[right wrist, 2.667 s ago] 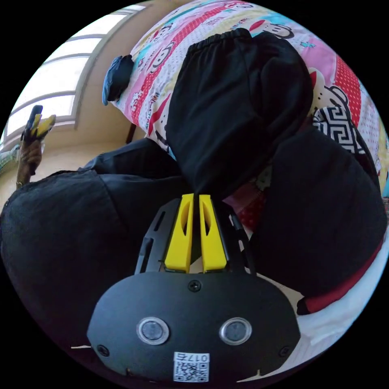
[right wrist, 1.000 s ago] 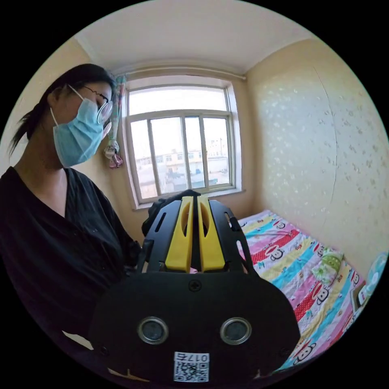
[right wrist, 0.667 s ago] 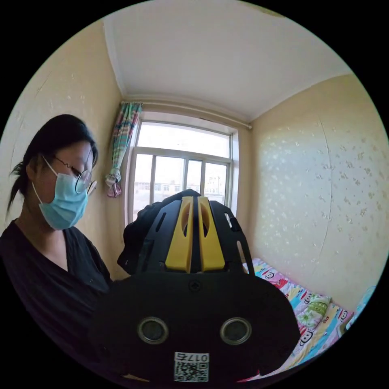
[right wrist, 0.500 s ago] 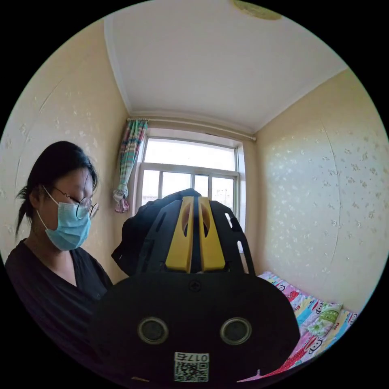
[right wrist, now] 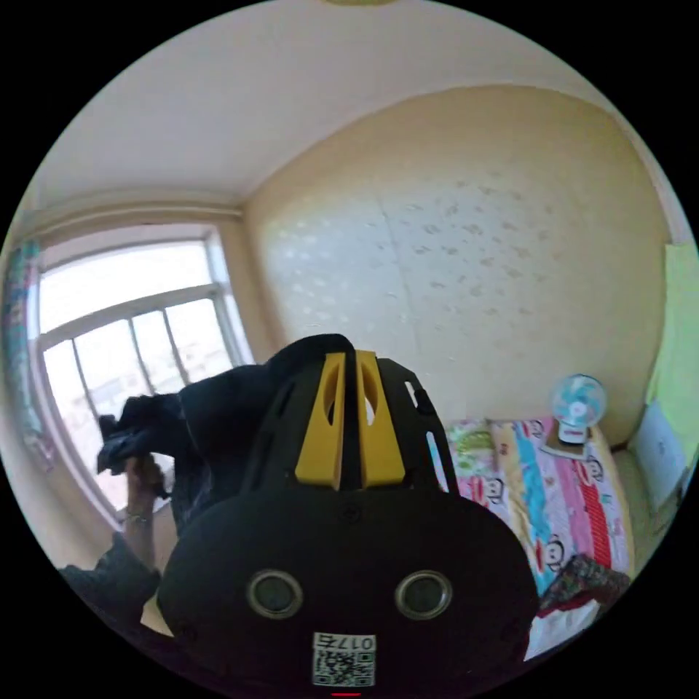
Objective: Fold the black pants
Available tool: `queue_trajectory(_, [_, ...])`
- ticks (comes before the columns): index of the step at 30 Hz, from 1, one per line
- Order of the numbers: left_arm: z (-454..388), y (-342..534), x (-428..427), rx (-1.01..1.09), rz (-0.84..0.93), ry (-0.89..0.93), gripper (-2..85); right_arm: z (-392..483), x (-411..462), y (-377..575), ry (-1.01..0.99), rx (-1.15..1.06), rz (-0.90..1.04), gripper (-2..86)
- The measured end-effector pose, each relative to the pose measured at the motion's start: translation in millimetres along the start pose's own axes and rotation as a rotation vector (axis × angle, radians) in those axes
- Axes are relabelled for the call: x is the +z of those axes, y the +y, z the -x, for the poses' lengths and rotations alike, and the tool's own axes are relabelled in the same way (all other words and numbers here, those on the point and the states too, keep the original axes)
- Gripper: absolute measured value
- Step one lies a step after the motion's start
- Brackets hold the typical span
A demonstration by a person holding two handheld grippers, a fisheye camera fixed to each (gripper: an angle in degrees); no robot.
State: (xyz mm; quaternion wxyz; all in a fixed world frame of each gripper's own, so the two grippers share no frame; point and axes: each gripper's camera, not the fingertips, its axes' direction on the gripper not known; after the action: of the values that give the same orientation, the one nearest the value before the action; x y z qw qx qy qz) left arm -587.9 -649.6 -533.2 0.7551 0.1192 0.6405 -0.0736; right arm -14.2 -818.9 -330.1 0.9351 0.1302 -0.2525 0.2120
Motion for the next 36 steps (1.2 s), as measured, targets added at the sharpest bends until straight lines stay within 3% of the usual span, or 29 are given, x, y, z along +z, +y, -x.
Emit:
queue_trajectory(1, [17, -13, 26, -0.026, 0.081, -0.06, 7.2, -32, 58, 0, 0.1, 0.059, 0.184, 3.3])
queue_trajectory(3, [96, -3, 104, -0.161, 0.368, -0.268, 8.1, -76, 118, 36, 0.258, 0.111, 0.359, 3.5])
queue_trajectory(5, [149, 45, 138, -0.213, 0.48, -0.333, 8.4, -109, 166, 94, 0.363, 0.034, 0.451, 3.7])
queue_trajectory(7, [197, 112, 172, -0.222, 0.583, -0.301, 8.6, -151, 233, 199, 0.353, -0.108, 0.685, 4.6])
queue_trajectory(11, [295, 316, 238, -0.307, 1.03, -0.249, 10.1, -212, 287, 401, 0.288, -0.147, 1.094, 5.7])
queue_trajectory(13, [324, 398, 243, -0.39, 1.174, -0.201, 10.8, -242, 289, 514, 0.261, -0.054, 1.346, 6.0])
queue_trajectory(16, [354, 485, 237, -0.524, 1.284, -0.096, 11.5, -261, 272, 587, 0.192, 0.138, 1.487, 6.4])
queue_trajectory(20, [382, 506, 243, -0.473, 1.35, -0.05, 12.6, -271, 258, 600, 0.069, 0.384, 1.484, 7.1])
queue_trajectory(23, [413, 486, 259, -0.444, 1.304, -0.039, 13.5, -285, 252, 586, 0.021, 0.555, 1.396, 8.0])
queue_trajectory(29, [457, 515, 301, -0.494, 1.398, -0.007, 13.3, -339, 252, 546, 0.183, 0.729, 1.234, 11.7])
queue_trajectory(32, [473, 500, 279, -0.554, 1.195, -0.087, 11.3, -364, 257, 528, 0.256, 0.731, 1.221, 12.1])
queue_trajectory(34, [483, 495, 266, -0.609, 1.173, 0.065, 5.3, -383, 262, 515, 0.249, 0.696, 1.244, 12.1])
queue_trajectory(36, [495, 502, 236, -0.775, 1.135, 0.305, 4.8, -396, 261, 506, 0.281, 0.642, 1.27, 12.0])
